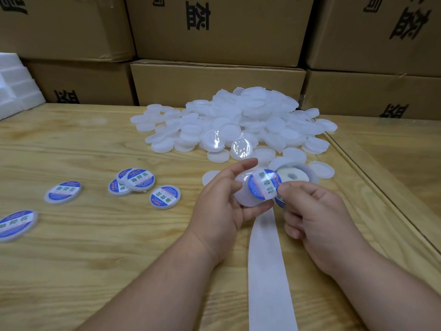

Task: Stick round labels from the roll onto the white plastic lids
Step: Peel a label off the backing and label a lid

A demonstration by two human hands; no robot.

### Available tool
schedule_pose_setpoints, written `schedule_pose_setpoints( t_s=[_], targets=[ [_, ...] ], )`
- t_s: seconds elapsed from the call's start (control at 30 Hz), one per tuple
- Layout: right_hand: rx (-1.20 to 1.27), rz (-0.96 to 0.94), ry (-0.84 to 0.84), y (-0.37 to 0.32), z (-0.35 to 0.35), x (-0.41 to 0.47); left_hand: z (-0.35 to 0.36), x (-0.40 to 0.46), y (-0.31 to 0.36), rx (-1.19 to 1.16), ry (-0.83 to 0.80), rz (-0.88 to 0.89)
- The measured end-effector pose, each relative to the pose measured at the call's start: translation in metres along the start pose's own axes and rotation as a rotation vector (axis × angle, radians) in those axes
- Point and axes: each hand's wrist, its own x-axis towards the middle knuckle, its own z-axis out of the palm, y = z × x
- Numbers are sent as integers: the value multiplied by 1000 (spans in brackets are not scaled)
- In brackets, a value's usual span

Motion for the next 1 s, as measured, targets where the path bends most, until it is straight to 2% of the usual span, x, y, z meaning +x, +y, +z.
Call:
schedule_pose_setpoints(
  t_s=[0.3, 1.0],
  targets=[
    [-140, -17, -25, 5, 0, 1, -4, 4, -4, -2, -62, -26],
    [-177, -15, -21, 4, 0, -1, -2, 4, -5, 75, -36, 28]
  ],
)
